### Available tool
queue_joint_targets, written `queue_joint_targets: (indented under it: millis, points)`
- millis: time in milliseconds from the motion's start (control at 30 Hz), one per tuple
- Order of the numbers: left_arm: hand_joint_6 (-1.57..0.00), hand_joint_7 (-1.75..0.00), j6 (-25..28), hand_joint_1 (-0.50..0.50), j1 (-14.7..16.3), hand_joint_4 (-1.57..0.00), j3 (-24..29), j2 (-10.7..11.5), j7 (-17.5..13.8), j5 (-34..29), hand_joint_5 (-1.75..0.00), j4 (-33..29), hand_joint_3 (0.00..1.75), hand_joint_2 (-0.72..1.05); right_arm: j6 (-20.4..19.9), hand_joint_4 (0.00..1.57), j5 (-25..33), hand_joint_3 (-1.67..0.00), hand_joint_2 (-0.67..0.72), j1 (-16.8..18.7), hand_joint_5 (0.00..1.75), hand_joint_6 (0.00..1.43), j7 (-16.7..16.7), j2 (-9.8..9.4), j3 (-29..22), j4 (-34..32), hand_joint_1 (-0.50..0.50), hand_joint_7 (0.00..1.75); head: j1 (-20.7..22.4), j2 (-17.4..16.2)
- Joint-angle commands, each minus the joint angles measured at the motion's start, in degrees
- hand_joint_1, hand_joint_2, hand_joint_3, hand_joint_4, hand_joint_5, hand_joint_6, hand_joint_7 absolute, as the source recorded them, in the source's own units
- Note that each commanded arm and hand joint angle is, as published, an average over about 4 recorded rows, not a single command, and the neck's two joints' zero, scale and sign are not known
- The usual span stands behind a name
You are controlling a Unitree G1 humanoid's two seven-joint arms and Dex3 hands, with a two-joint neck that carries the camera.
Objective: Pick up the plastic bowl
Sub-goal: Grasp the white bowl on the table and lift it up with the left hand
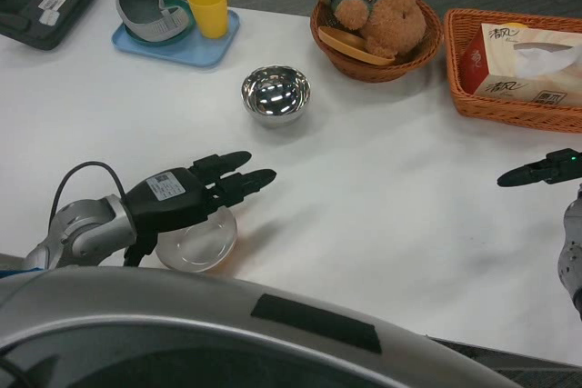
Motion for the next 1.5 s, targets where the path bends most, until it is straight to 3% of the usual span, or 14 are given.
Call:
queue_joint_targets:
  millis: [33,300,567,967,1100,1300,1500]
  points:
    - [0.00,0.00,-1.63,-0.48,1.66,0.00,0.65,-1.81,-0.52,3.57,0.00,-0.69,0.00,-0.28,-0.50,0.00,0.88,0.00,0.72,0.92,0.00,0.00,-0.24,-0.59,-0.29,-0.90,-0.46,0.00,0.20,0.07]
    - [0.00,0.00,-2.35,-0.48,2.78,0.00,0.43,-3.57,-0.35,6.62,0.00,-0.97,0.00,0.01,-0.50,0.00,1.03,0.00,0.72,1.19,0.00,0.00,-0.24,-0.70,-0.25,-1.19,-0.46,0.00,0.07,0.25]
    - [0.00,0.00,-2.35,-0.48,2.65,0.00,1.71,-5.50,-0.30,9.79,0.00,-0.47,0.00,0.16,-0.50,0.00,1.16,0.00,0.72,1.52,0.00,0.00,-0.24,-0.61,-0.47,-1.37,-0.46,0.00,-0.02,0.11]
    - [0.00,0.00,-2.35,-0.48,1.80,0.00,5.51,-6.40,-0.44,12.03,0.00,-0.40,0.00,0.16,-0.50,0.00,1.27,0.00,0.72,1.34,0.00,0.00,-0.24,-0.70,-0.25,-0.57,-0.46,0.00,0.24,-0.13]
    - [0.00,0.00,-2.35,-0.48,1.36,0.00,6.08,-6.40,-0.44,12.34,0.00,-0.27,0.00,0.32,-0.50,0.00,1.27,0.00,0.72,1.38,0.00,0.00,-0.24,-0.70,-0.21,-0.57,-0.46,0.00,0.21,-0.18]
    - [0.00,0.00,-2.35,-0.48,0.43,0.00,7.70,-5.96,-0.48,12.38,0.00,-0.40,0.00,0.14,-0.50,0.00,1.27,0.00,0.72,1.34,0.00,0.00,-0.24,-0.70,-0.16,-0.66,-0.46,0.00,0.53,-0.08]
    - [0.00,0.00,-2.31,-0.48,-1.52,0.00,9.37,-5.76,-0.46,12.86,0.00,-0.42,0.00,0.16,-0.50,0.00,1.27,0.00,0.72,1.41,0.00,0.00,-0.24,-0.70,-0.12,-0.57,-0.46,0.00,0.40,-0.10]
